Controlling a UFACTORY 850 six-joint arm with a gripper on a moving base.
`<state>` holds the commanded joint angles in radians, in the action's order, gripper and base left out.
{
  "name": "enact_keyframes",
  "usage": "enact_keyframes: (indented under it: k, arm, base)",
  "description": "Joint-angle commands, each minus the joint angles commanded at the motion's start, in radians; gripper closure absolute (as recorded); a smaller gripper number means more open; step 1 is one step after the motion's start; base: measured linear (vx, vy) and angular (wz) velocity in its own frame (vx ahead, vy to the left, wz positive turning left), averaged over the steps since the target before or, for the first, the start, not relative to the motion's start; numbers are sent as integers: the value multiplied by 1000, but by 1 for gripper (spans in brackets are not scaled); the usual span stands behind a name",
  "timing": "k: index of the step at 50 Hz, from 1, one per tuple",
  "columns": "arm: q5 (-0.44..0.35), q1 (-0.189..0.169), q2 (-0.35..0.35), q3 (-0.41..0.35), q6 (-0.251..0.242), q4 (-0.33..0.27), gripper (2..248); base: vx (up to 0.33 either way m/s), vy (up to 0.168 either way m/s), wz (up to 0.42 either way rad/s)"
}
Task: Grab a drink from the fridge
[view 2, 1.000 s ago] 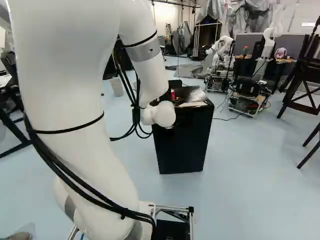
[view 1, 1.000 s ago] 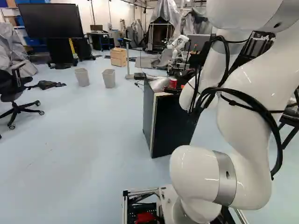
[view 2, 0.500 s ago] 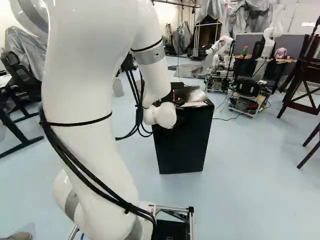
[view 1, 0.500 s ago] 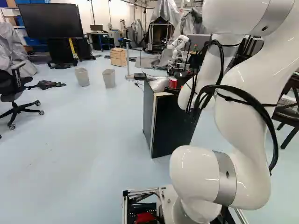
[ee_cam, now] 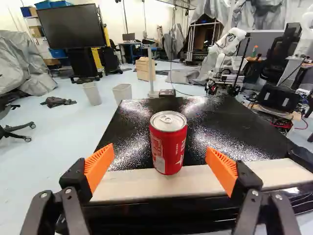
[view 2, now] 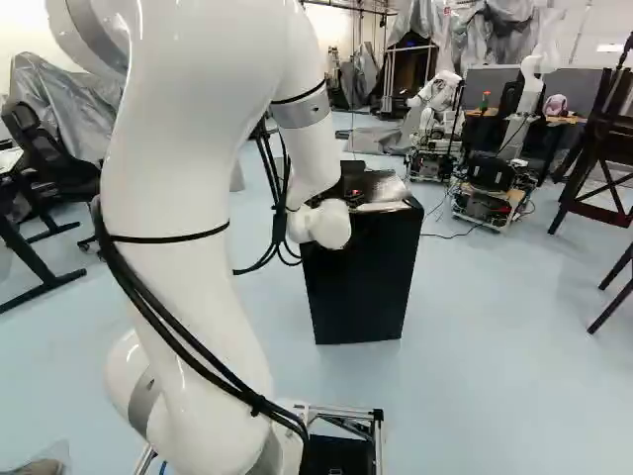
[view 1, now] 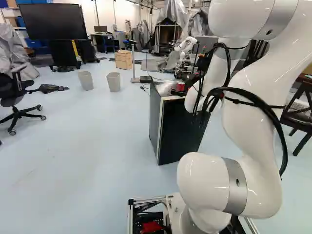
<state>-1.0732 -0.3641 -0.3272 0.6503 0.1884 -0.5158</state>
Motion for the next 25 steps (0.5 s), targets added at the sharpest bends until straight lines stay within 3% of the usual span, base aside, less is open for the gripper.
enact_keyframes:
  k: [25]
  arm:
    - [0, 11, -47, 58, 0, 0, 3]
  base:
    - [0, 0, 0]
